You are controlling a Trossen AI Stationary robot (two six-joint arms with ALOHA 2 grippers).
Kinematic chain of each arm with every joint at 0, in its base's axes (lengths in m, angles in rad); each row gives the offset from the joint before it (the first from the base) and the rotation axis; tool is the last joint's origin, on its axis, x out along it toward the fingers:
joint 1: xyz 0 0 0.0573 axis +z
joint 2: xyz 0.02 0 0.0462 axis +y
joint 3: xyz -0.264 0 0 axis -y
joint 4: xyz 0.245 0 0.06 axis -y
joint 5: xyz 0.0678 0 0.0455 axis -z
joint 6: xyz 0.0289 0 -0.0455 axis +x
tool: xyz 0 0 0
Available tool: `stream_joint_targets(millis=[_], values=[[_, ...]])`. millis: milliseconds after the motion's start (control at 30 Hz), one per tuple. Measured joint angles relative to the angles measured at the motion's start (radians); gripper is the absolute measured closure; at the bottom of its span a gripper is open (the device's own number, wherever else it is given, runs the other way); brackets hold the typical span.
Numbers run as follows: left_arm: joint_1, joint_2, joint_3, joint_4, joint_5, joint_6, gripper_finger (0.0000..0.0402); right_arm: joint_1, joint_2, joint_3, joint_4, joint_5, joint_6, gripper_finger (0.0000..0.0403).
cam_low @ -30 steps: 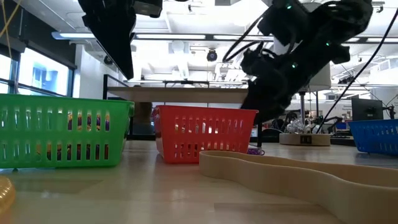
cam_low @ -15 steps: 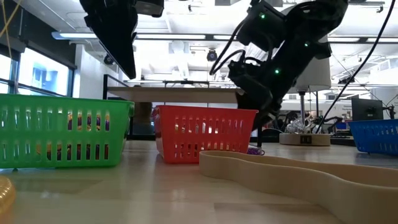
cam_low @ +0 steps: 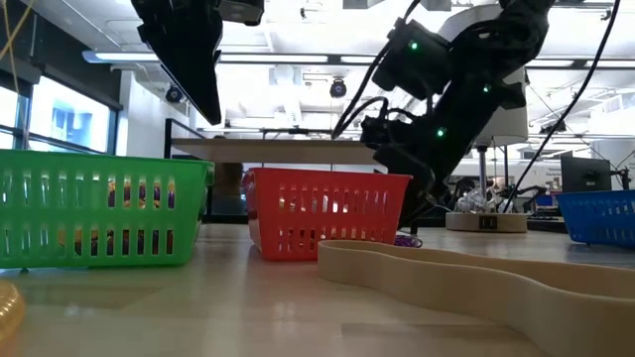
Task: Pick & Place Office Desk Supplies
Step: Put the white rubber band into the blue bin
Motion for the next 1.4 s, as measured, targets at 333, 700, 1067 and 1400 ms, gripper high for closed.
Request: stream_joint_targets(millis=[333,700,1067,1400], values=[[0.0,0.0,0.0,0.006,-0.011,0.003,0.0271,-0.006,0.023,0.002,0.008,0.009,-0.029,0.0202],[0.0,0.0,0.0,0.015,-0.011,0.018,0.0271,-0.005,0.028,-0.001,0.044,-0.002,-0.122,0.0386],[0.0,0.0,0.0,0.028,-0.01,0.018,0.0271,0.036,-0.031,-0.003,-0.025,0.148,-0.189,0.0399],[0.0,0.0,0.0,0.034,-0.01,0.018,0.0271,0.116,-0.266,0.002,-0.265,0.333,-0.137,0.0399]])
